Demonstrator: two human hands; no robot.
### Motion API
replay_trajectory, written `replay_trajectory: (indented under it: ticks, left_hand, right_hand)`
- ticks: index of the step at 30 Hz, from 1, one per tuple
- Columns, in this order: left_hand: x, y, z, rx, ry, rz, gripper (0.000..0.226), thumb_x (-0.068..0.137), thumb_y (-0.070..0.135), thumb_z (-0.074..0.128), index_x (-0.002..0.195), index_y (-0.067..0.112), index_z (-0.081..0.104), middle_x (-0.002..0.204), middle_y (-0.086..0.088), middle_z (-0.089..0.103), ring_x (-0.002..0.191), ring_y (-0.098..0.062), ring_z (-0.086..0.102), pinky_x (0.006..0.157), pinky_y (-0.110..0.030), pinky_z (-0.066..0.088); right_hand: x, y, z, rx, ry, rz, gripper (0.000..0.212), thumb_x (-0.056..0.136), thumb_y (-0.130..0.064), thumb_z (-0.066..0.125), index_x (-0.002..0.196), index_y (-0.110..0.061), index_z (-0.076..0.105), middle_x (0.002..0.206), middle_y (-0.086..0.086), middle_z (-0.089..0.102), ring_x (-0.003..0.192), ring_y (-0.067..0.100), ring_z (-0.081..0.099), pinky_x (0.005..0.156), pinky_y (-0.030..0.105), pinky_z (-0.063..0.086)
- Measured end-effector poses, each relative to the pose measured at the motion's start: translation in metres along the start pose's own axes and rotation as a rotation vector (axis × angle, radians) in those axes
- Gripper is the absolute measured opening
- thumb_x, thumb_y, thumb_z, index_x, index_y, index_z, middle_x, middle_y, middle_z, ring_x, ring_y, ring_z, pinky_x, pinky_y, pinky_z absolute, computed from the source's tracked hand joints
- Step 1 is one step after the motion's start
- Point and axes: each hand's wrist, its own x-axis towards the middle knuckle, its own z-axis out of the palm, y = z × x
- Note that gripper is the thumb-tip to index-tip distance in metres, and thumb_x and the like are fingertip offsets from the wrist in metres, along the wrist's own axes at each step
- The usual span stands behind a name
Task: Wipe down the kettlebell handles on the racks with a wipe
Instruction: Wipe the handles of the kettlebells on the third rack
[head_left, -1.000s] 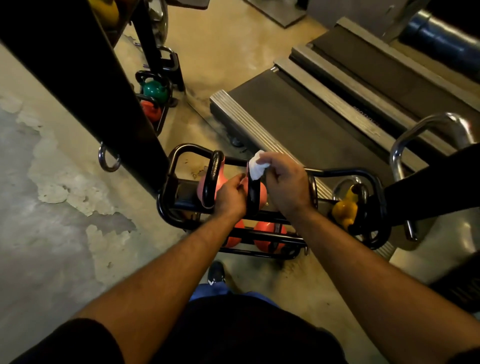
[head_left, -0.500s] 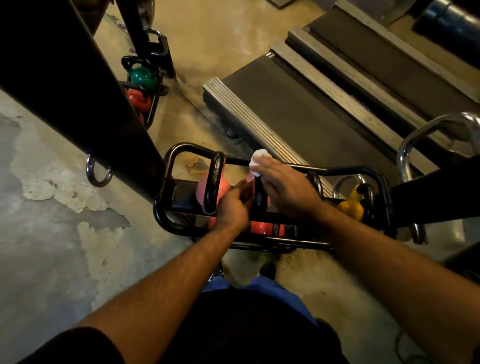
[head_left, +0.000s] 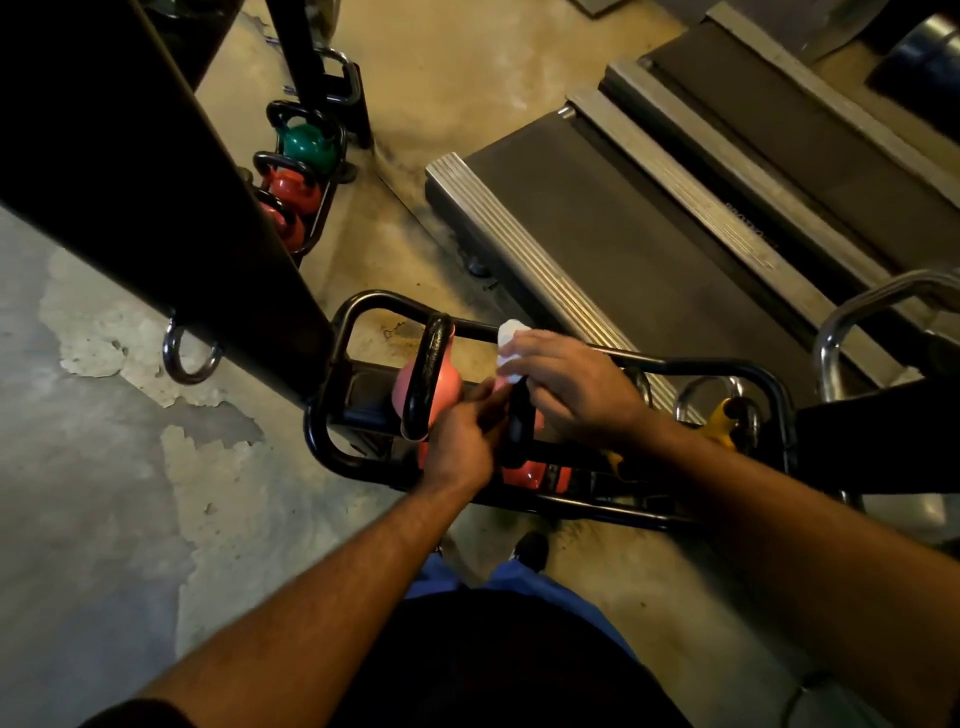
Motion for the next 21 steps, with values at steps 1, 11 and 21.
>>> replay_trajectory:
  ticks: [1,11,21]
  left_hand:
    - [0.001,-0.006,-0.001,0.110,0.000,0.025,0.036,0.098,0.007,0.051,0.130,0.020,0.062,0.132,0.003,0.064,0.119,-0.013,0.062,0.097,-0.030,0.053]
    - [-0.003,-0.006,-0.002,0.095,-0.059,0.025,0.039,0.099,0.014,0.054,0.137,0.024,0.057,0.138,0.002,0.059,0.126,-0.017,0.057,0.103,-0.037,0.050]
    - [-0.005,-0.002,-0.003,-0.098,-0.056,0.042,0.034,0.101,0.006,0.046,0.120,0.025,0.066,0.116,0.008,0.070,0.104,0.002,0.066,0.077,-0.016,0.054]
  right_hand:
    - [0.006,0.003,-0.001,0.029,0.018,0.063,0.038,0.090,-0.022,0.043,0.115,-0.012,0.071,0.126,0.004,0.067,0.123,0.020,0.059,0.104,0.041,0.047]
    - [0.005,0.005,0.003,0.240,0.024,0.133,0.032,0.091,-0.023,0.048,0.113,-0.013,0.069,0.123,0.001,0.066,0.121,0.014,0.059,0.102,0.044,0.048]
    - [-0.014,-0.012,0.030,0.331,0.142,0.226,0.058,0.093,-0.029,0.050,0.147,-0.010,0.047,0.158,0.005,0.040,0.149,0.009,0.029,0.121,0.031,0.028]
